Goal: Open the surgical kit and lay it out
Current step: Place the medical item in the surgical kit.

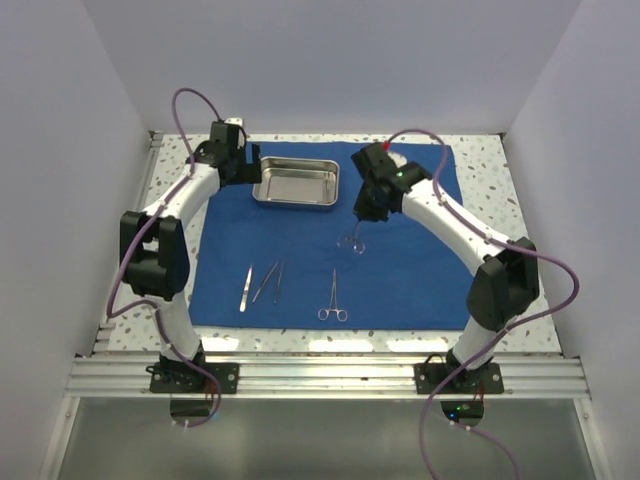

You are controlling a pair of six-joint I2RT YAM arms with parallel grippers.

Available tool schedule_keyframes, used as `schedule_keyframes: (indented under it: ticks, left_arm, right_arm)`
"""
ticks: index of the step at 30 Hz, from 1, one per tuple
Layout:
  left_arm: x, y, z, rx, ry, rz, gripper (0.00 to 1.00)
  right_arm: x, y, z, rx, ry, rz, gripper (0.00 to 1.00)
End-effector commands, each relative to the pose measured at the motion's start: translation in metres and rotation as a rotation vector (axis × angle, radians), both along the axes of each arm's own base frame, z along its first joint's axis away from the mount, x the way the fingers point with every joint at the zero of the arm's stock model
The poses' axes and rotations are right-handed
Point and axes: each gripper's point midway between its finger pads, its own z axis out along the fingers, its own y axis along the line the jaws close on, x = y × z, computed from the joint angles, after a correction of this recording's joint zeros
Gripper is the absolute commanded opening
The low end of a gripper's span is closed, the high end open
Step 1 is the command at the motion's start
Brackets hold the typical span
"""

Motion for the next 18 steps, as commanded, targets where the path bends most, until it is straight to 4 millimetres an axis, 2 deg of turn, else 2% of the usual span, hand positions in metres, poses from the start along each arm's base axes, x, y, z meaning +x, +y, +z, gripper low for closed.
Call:
schedule_keyframes:
  ticks: [1, 2, 3, 5, 9, 18]
  left_arm:
    - [0.005, -0.004, 0.060, -0.029, -0.121, 0.026, 1.00]
    - [0.004, -0.005, 0.064, -0.039, -0.125, 0.026, 1.00]
    - [0.002, -0.006, 0.067, -0.051, -0.126, 0.028, 1.00]
    - [-0.003, -0.012, 0.074, -0.060, -0.134, 0.023, 1.00]
    - [-0.015, -0.021, 0.076, -0.059, -0.139, 0.008, 1.00]
    - [-0.021, -0.036, 0.089, -0.044, -0.143, -0.027, 1.00]
  right_arm:
    - [-0.029, 0.005, -0.020, 0.026, 0.048, 0.020, 0.00]
    - [-0.033, 0.006, -0.020, 0.040, 0.037, 0.028, 0.00]
    - [-0.044, 0.001, -0.036, 0.019, 0.068, 0.033, 0.00]
    - [-0.055, -0.002, -0.051, 0.005, 0.088, 0.055, 0.00]
    - [-0.068, 0.002, -0.070, -0.010, 0.109, 0.095, 0.00]
    - [-0.080, 0.039, -0.089, -0.002, 0.109, 0.169, 0.00]
